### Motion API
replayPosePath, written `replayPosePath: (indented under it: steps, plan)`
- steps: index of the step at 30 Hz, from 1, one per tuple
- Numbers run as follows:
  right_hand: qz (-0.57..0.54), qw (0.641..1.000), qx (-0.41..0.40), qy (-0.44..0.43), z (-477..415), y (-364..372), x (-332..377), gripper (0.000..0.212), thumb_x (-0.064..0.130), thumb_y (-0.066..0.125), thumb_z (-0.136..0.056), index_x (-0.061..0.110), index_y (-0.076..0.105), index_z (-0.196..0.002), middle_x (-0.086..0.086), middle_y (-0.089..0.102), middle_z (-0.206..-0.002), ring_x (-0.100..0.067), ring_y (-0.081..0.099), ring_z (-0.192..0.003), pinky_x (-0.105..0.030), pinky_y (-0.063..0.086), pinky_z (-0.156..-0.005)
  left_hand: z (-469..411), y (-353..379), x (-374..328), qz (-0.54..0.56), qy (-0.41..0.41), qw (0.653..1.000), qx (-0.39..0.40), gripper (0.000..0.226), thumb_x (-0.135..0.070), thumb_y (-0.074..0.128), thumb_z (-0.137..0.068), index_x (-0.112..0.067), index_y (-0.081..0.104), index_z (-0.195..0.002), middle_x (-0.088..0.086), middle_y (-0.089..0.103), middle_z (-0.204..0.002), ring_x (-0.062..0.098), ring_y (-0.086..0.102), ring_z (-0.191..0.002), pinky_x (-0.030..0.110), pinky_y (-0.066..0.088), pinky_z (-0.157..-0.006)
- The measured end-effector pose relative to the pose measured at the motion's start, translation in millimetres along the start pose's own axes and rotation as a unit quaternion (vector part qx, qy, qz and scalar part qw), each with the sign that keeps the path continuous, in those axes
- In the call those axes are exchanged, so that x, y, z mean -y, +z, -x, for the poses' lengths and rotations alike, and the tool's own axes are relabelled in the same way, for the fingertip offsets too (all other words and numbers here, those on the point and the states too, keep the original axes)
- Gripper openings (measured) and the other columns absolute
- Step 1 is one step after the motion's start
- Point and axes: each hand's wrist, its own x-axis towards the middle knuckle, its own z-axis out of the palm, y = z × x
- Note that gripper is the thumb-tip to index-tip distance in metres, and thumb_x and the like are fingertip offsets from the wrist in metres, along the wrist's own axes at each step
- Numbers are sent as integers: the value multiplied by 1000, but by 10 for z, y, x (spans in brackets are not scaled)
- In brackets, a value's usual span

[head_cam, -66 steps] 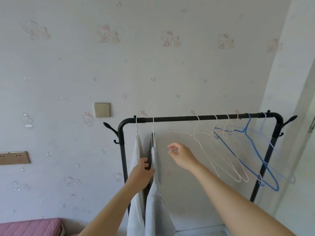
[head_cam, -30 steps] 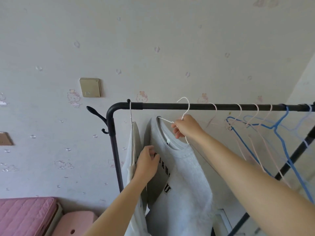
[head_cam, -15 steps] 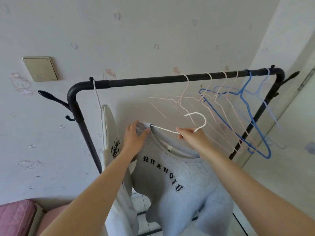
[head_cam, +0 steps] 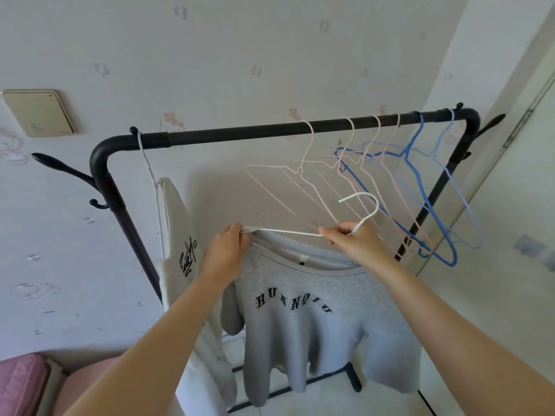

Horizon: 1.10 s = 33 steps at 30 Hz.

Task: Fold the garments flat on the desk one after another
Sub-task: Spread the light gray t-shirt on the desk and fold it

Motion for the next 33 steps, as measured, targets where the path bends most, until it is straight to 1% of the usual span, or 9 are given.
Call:
replayPosePath:
  steps: [4, 10, 14, 18, 22, 24, 26, 30, 33]
  plan:
    - [-29, 999, 1, 14, 25, -75, -92, 31, 32, 70, -84, 13, 62, -61, -4, 40, -53, -7, 29, -40, -15, 26, -42, 1, -150, 77, 60, -85, 995, 7, 32, -19, 31, -101, -8, 50, -79, 9, 55, -71, 29, 52, -67, 36, 35, -56]
    - [-164, 984, -53, 49, -4, -34, -43, 41, 34, 67, -83, 24, 47, -48, 8, 33, -47, -7, 26, -44, -23, 23, -52, 145, -213, -83, 129, -152, 980, 15, 34, -15, 27, -101, -16, 40, -70, -2, 36, -64, 12, 32, -57, 28, 24, -50]
    - [-223, 974, -40, -11, -67, -17, 270, 39, 39, 63, -89, 25, 54, -53, 4, 34, -52, -9, 26, -47, -25, 20, -51, 172, -243, -167, 118, -151, 981, 27, 36, -17, 28, -101, -18, 36, -66, -3, 34, -61, 10, 30, -54, 26, 22, -48]
    - [-198, 971, -63, -120, -91, 0, 776, 34, 35, 61, -92, 15, 61, -64, 7, 40, -49, -7, 31, -46, -20, 26, -50, 198, -241, -199, 93, -133, 985, 51, 35, -17, 29, -101, -17, 35, -67, -3, 34, -60, 11, 30, -52, 24, 21, -45]
    - [-56, 971, -58, -225, -120, -28, 1158, 35, 36, 63, -90, 11, 68, -67, 1, 47, -51, -8, 36, -49, -20, 29, -50, 218, -291, -138, 117, -145, 981, 52, 33, -16, 30, -98, -17, 26, -65, -2, 24, -59, 14, 21, -52, 30, 18, -49]
    - [43, 976, -26, -213, -216, 35, 1166, 30, 36, 64, -90, 14, 71, -71, -8, 56, -59, -9, 42, -53, -22, 32, -53, 225, -341, -102, 131, -157, 978, 44, 30, -16, 31, -96, -17, 23, -67, -1, 21, -60, 15, 20, -55, 29, 16, -52]
    - [111, 980, 15, -163, -300, 156, 1107, 26, 29, 61, -90, 8, 73, -82, -10, 49, -58, -12, 41, -52, -24, 31, -51, 256, -403, -92, 140, -164, 976, 28, 28, -16, 32, -95, -17, 23, -68, -1, 20, -60, 15, 19, -57, 29, 17, -53]
    - [69, 990, 76, -98, -413, 426, 1096, 37, 20, 53, -94, -17, 56, -101, -7, 38, -67, -17, 33, -62, -28, 24, -58, 322, -495, -68, 170, -168, 971, 9, 28, -19, 36, -94, -16, 23, -69, -2, 20, -59, 13, 19, -54, 30, 16, -52]
    - [33, 993, 60, -92, -523, 606, 1309, 31, 16, 48, -96, -5, 49, -73, -3, 33, -56, -18, 31, -51, -29, 26, -54, 367, -586, -19, 170, -162, 972, -6, 32, -27, 40, -95, -15, 25, -69, -4, 22, -56, 10, 21, -48, 27, 19, -50]
